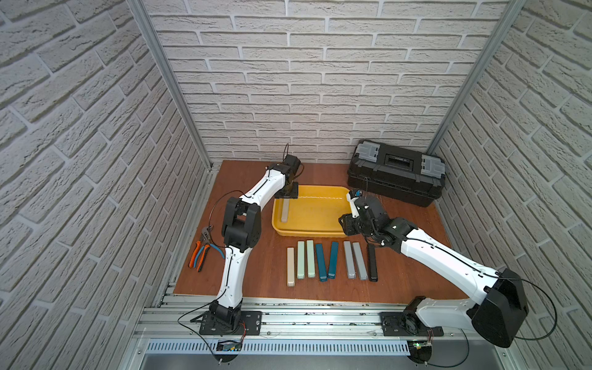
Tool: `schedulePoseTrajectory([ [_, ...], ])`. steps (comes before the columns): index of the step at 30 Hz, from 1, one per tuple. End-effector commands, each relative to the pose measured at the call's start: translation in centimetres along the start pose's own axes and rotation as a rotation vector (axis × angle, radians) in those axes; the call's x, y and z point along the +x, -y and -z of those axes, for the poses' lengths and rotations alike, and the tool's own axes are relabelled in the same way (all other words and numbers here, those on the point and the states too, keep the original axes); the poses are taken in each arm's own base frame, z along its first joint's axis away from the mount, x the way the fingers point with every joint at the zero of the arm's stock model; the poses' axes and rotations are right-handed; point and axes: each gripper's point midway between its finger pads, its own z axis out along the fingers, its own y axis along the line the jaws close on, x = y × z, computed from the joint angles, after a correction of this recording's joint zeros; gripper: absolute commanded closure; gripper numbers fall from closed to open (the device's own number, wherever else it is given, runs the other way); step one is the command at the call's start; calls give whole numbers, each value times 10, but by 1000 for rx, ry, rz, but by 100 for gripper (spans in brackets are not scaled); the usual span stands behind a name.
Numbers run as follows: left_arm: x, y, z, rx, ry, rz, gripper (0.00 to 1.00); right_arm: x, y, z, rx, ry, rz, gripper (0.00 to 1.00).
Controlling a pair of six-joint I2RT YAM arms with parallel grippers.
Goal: Put the pruning pliers into the storage box
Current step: Place the pruning pliers in the storage box.
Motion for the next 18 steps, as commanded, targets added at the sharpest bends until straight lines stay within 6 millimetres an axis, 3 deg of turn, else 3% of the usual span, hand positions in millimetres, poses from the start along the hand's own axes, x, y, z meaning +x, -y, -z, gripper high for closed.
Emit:
schedulePoseTrajectory([
  [1, -10, 9, 53, 36, 63, -3, 42, -11, -8, 11, -38, 47, 6, 54],
  [5, 9, 11, 86, 39, 76, -35, 42, -18, -10, 21, -46, 60, 21, 55],
  [9, 44, 4, 118, 35, 85, -29, 42, -29, -9, 36, -35, 89, 52, 55],
  [14, 107, 8, 136, 41, 57, -35, 42, -39, -10, 47, -44, 139, 66, 55],
  [18, 167, 20, 133, 56, 0, -11, 41, -39, -13, 42, -53, 123, 71, 55],
])
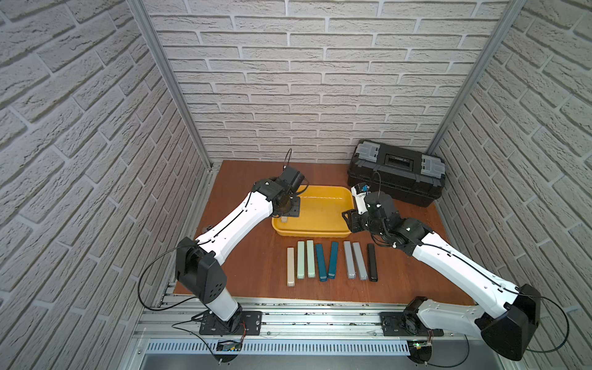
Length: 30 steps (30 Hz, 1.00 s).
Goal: Put the pruning pliers into the storage box
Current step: Place the pruning pliers in the storage box, then pick up the pruning pliers from the center of the board.
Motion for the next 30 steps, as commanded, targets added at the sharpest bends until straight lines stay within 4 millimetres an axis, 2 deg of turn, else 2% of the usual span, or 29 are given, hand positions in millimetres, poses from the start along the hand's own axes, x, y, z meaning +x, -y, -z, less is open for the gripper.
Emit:
schedulePoseTrajectory([
  [1, 45, 7, -9, -4, -57, 73, 38, -11, -7, 1, -18, 20, 23, 55],
  [4, 83, 15, -17, 7, -93, 98, 36, -6, -6, -6, -7, -9, 27, 55],
  [7, 115, 14, -26, -3, -130, 128, 36, 1, -8, -14, -13, -30, 16, 55],
  [12, 144, 10, -35, -4, -159, 165, 37, 10, -12, -23, -32, -62, -2, 56],
  [22, 149, 10, -57, 3, -174, 189, 37, 18, -13, -28, -29, -88, -2, 56],
  [30, 151, 0, -69, -24, -201, 219, 39, 21, -12, -29, -24, -93, -8, 56],
])
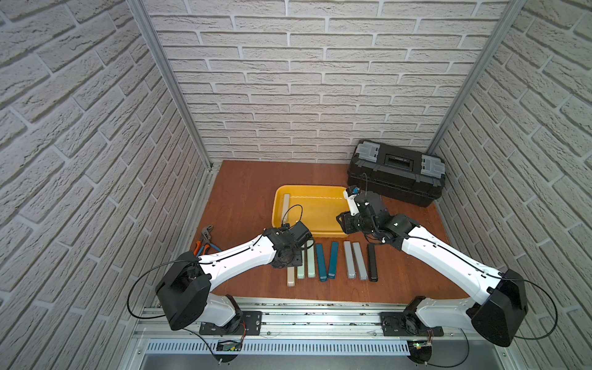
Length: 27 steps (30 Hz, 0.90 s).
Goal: Put the pruning pliers into the storage box
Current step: Pick up the pruning pliers from the center of the board.
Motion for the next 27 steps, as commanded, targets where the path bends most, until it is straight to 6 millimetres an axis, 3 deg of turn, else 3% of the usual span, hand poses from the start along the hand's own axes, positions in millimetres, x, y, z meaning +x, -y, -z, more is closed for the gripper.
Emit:
schedulePoseTrajectory([
  [1, -1, -6, -7, -11, -11, 27, 39, 2, -3, -2, -9, 6, -9, 56],
  [27, -9, -16, -33, -69, -81, -4, 42, 7, -3, -11, -4, -20, 1, 56],
])
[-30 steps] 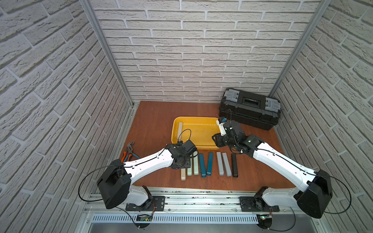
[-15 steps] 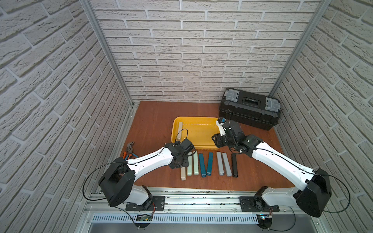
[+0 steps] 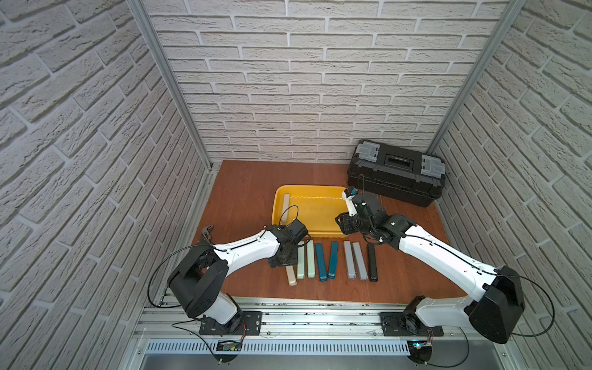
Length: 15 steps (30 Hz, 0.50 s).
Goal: Put the pruning pliers into the storage box
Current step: Pick up the pruning pliers from the center of the board.
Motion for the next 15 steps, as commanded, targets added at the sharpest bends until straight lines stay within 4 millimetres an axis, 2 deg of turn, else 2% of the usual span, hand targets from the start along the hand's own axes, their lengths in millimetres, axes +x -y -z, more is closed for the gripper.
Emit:
schedulePoseTrajectory([
  [1, -6, 4, -3, -1, -4, -17, 42, 2, -3, -4, -9, 3, 4, 56],
  [9, -1, 17, -18, 5, -55, -11, 49, 1, -5, -6, -15, 3, 6, 56],
  [15, 0, 20, -20, -10, -68, -15, 62, 0, -5, -5, -18, 7, 19, 56],
])
